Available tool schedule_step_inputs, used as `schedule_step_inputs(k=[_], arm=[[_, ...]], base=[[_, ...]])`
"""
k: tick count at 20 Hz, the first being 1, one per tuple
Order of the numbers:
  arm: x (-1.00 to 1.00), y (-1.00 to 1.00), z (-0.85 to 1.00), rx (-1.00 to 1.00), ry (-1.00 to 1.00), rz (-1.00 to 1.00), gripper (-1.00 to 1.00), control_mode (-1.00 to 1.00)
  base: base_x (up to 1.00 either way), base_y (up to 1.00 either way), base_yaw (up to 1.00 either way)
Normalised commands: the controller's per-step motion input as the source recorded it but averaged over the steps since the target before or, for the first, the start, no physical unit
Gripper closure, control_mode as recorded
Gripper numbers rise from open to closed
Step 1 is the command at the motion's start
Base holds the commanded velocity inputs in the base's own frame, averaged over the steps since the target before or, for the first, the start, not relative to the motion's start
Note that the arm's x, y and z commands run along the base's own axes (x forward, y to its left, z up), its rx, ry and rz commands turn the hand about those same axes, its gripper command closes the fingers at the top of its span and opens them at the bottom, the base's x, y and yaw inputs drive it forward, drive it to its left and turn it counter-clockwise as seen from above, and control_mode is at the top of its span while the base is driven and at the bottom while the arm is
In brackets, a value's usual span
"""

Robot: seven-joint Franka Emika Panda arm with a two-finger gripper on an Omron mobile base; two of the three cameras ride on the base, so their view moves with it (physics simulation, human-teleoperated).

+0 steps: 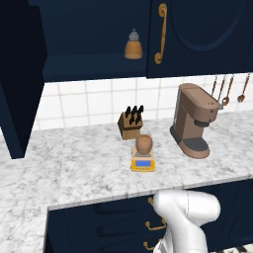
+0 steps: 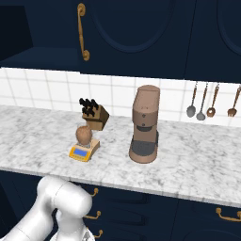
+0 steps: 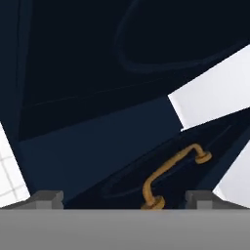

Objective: Pick the honey bottle and place it on the digital scale for weighing, and close the cabinet.

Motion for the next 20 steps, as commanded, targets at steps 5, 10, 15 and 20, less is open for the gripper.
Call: schedule_step_inputs(k=[5, 10, 15, 20], arm=[[0.89, 0.38, -0.03, -0.04, -0.06, -0.23, -1.00, -1.00], [0.87, 0.00, -0.09, -0.12, -0.24, -0.24, -1.00, -1.00], [0.96, 0.13, 0.03, -0.07, -0.14, -0.22, -1.00, -1.00], [0.93, -0.24, 0.20, 0.16, 0.02, -0.03, -1.00, -1.00]], base=[[0.00, 0.00, 0.00], [0.00, 0.00, 0.00], [0.00, 0.00, 0.00], [0.00, 0.00, 0.00]])
